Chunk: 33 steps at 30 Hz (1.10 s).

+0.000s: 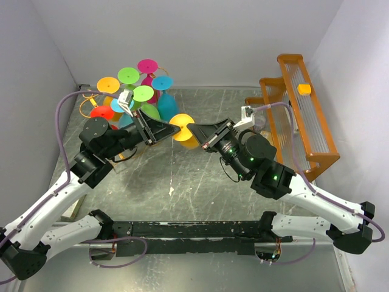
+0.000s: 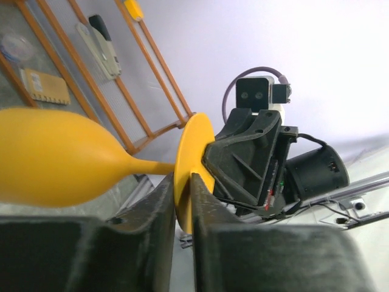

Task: Place the wine glass upside down on the wine glass rack

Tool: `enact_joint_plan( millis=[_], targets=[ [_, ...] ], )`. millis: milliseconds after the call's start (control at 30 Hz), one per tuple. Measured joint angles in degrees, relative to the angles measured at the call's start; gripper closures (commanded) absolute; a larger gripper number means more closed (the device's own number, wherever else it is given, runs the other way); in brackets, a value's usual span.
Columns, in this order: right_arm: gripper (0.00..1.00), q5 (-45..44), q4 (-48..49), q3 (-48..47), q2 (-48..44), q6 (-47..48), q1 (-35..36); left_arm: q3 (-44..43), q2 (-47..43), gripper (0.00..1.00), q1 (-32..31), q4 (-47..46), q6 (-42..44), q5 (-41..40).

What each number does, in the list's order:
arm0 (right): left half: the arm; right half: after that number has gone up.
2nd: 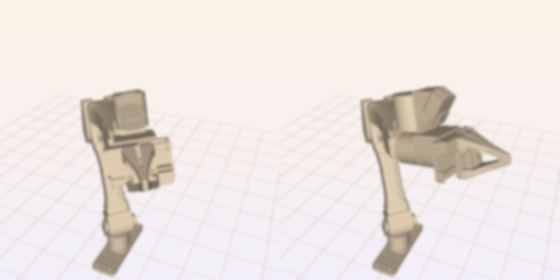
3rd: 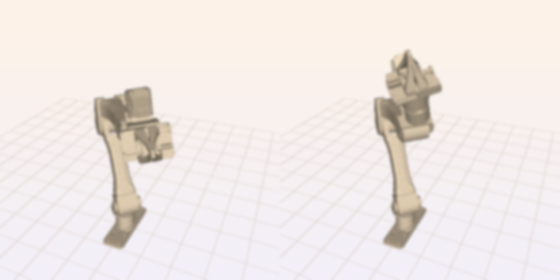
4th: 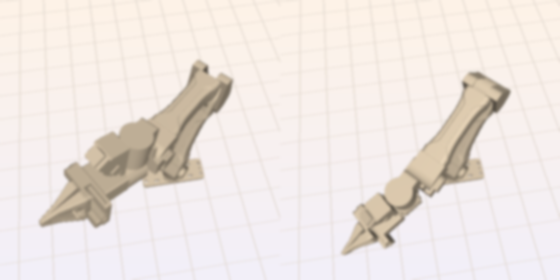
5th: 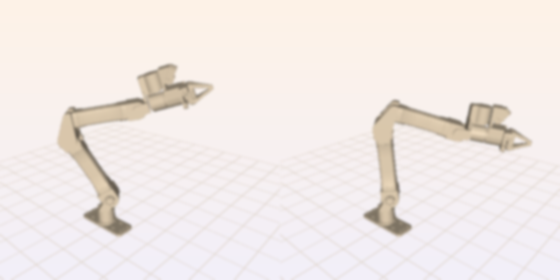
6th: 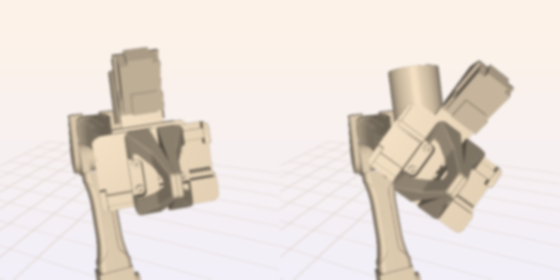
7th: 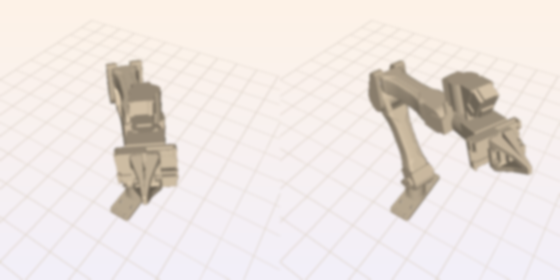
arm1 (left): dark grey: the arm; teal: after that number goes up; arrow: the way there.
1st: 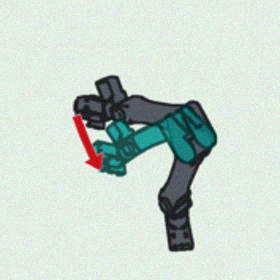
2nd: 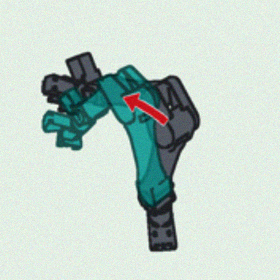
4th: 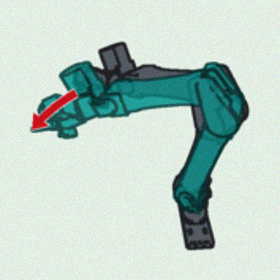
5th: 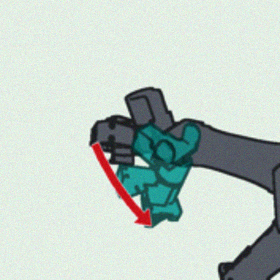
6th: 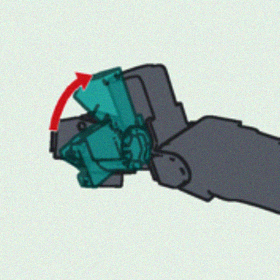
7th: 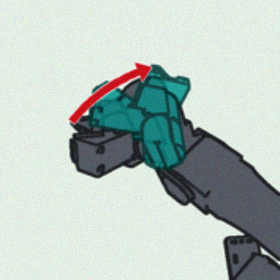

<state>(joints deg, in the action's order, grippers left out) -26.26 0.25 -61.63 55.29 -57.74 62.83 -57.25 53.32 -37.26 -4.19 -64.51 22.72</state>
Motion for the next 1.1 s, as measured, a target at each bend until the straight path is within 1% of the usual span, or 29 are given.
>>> enact_joint_plan(
  millis=[33, 133, 167, 267, 333, 367, 500, 567, 700, 800, 867, 967, 1100],
  targets=[
    [1.0, 0.02, 0.13, 0.02, 0.02, 0.04, 0.02, 0.28, 0.13, 0.93, 0.02, -0.33, -0.52, 0.17],
    [1.0, -0.09, 0.28, 0.17, 0.04, 0.35, -0.15, 0.98, 0.55, 0.93, 0.2, -2.71, -2.47, 0.52],
    [0.94, -0.07, 0.59, 0.2, 0.04, 0.42, -0.15, 1.42, 0.52, 0.93, 0.28, -3.76, -3.1, 0.63],
    [0.67, -0.13, 0.79, 0.2, -0.04, 0.81, -0.15, 2.14, 0.66, 0.93, 0.28, -5.79, -4.13, 0.87],
    [0.53, -0.11, 0.7, 0.2, -0.02, 0.94, -0.13, 2.14, 1.07, 0.93, 0.28, -6.6, -4.42, 1.31],
    [0.49, -0.11, 0.68, 0.2, -0.02, 1.38, -0.11, 2.1, 1.51, 0.93, 0.28, -7.19, -4.52, 1.73],
    [0.39, -0.85, 0.42, 0.26, -0.39, 2.47, -0.11, 0.33, 3.93, 0.93, 0.28, -7.48, -4.37, 2.97],
    [0.36, -1.55, 0.28, 0.55, -1.2, 3.02, -0.11, -2.54, 5.77, 0.93, 0.28, -6.23, -3.19, 3.26],
    [0.35, -2.91, 0.66, 1.99, -4.46, 4.92, -0.13, -11.61, 8.98, 0.93, 0.52, -1.18, 1.25, 3.06],
    [0.34, -4.39, 1.51, 2.54, -7.17, 6.62, -0.11, -19.23, 11.26, 0.93, 1.95, 1.64, 4.57, 3.19],
    [0.35, -5.38, 2.16, 2.95, -8.72, 7.61, -0.13, -23.76, 12.83, 0.93, 4.02, 2.58, 6.25, 3.3],
    [0.35, -7.21, 2.58, 3.21, -10.43, 8.52, -0.13, -29.81, 15.28, 0.93, 8.79, 3.3, 7.96, 3.63],
    [0.35, -8.61, 1.99, 3.15, -10.69, 8.94, -0.13, -34.29, 17.77, 0.93, 15.65, 3.5, 8.63, 4.22]
  ],
)
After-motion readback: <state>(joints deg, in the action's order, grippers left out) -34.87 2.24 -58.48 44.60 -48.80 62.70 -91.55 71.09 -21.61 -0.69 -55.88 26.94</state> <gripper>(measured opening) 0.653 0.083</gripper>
